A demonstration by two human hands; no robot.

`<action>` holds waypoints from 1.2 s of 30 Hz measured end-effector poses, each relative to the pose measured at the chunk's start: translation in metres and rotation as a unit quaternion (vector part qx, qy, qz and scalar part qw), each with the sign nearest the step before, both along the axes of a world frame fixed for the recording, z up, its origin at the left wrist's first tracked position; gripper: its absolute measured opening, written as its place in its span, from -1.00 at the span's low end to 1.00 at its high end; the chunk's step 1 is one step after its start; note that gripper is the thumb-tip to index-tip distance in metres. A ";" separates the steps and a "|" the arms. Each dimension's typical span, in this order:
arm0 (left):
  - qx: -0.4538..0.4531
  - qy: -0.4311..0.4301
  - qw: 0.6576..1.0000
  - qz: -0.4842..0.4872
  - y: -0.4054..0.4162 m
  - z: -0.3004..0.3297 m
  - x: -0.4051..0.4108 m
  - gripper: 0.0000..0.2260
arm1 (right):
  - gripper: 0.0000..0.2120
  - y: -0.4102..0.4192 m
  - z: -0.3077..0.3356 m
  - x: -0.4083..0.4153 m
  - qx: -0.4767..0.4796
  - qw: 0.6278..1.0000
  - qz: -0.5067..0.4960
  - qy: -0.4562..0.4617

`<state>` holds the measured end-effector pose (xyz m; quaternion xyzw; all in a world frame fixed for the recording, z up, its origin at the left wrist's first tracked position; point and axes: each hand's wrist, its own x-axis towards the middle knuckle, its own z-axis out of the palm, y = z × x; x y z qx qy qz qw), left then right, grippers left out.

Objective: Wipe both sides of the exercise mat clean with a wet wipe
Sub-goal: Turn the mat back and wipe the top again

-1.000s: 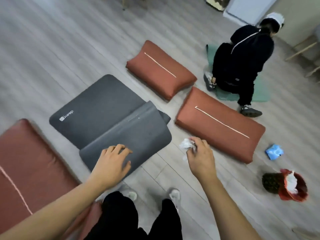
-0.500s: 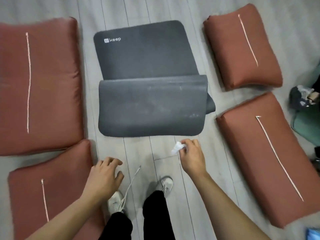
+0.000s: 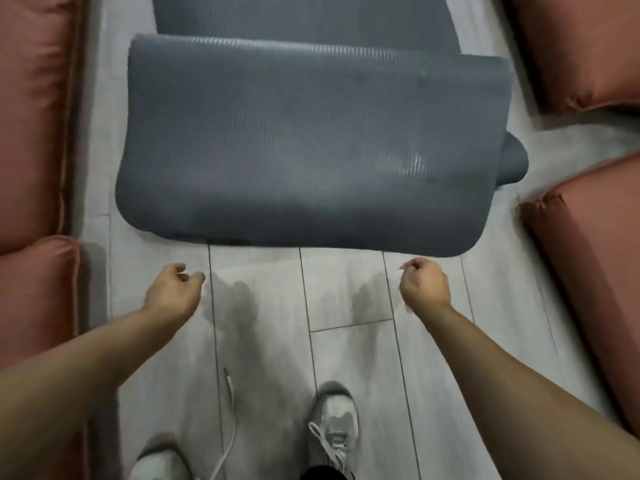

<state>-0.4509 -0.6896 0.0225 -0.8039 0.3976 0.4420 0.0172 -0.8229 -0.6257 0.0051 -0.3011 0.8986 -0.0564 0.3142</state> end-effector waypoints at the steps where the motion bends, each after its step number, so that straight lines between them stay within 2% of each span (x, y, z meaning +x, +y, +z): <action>1: 0.004 0.000 1.000 0.029 -0.012 -0.022 0.001 -0.48 | -0.77 -0.006 -0.015 -0.008 -0.001 1.000 -0.025 0.007; 4: 0.013 0.019 0.994 0.103 -0.045 -0.084 0.009 -0.34 | -0.67 -0.019 -0.054 -0.040 0.000 0.994 -0.101 0.030; 6: -0.006 0.083 0.980 0.180 -0.060 -0.104 0.006 -0.46 | -0.55 -0.024 -0.074 -0.059 0.002 0.982 -0.187 0.001; 8: -0.038 0.139 0.960 0.241 -0.069 -0.107 -0.001 -0.64 | -0.56 -0.027 -0.087 -0.065 -0.036 0.942 -0.314 -0.112; 10: -0.052 0.193 0.934 0.297 -0.071 -0.111 -0.009 -0.78 | -0.74 -0.029 -0.093 -0.063 -0.067 0.884 -0.397 -0.237; 13: -0.038 0.288 0.883 0.370 -0.068 -0.094 -0.027 -0.76 | -0.76 -0.032 -0.091 -0.053 -0.053 0.818 -0.440 -0.367; 15: -0.037 0.323 0.863 0.387 -0.064 -0.072 -0.036 -0.83 | -0.75 -0.033 -0.081 -0.042 -0.055 0.781 -0.453 -0.426; 17: -0.040 0.344 0.847 0.402 -0.060 -0.044 -0.044 -0.91 | -0.73 -0.033 -0.064 -0.029 -0.059 0.760 -0.454 -0.461; 22: -0.027 0.404 0.812 0.421 -0.025 0.053 -0.061 -0.93 | -0.70 -0.023 -0.019 0.012 -0.004 0.755 -0.413 -0.510; 25: -0.018 0.399 0.802 0.444 0.023 0.117 -0.072 -0.94 | -0.67 0.011 0.020 0.033 -0.035 0.716 -0.435 -0.545; 27: -0.012 0.385 0.796 0.468 0.057 0.157 -0.082 -0.98 | -0.63 0.038 0.063 0.037 -0.066 0.713 -0.453 -0.531; 29: -0.012 0.368 0.793 0.486 0.088 0.199 -0.089 -0.96 | -0.69 0.068 0.111 0.029 -0.098 0.706 -0.474 -0.518; 30: -0.012 0.359 0.797 0.485 0.103 0.222 -0.092 -0.96 | -0.61 0.084 0.137 0.021 -0.109 0.691 -0.488 -0.523; 32: -0.006 0.344 0.812 0.470 0.135 0.271 -0.101 -0.97 | -0.26 0.117 0.190 0.000 -0.149 0.637 -0.517 -0.552; 33: 0.000 0.341 0.821 0.458 0.151 0.296 -0.106 -0.97 | -0.20 0.132 0.219 -0.011 -0.159 0.635 -0.523 -0.545; 34: 0.008 0.338 0.828 0.447 0.169 0.319 -0.110 -0.98 | -0.29 0.144 0.251 -0.020 -0.157 0.669 -0.512 -0.515; 36: 0.022 0.336 0.837 0.431 0.204 0.361 -0.117 -0.97 | -0.65 0.169 0.304 -0.037 -0.165 0.747 -0.497 -0.410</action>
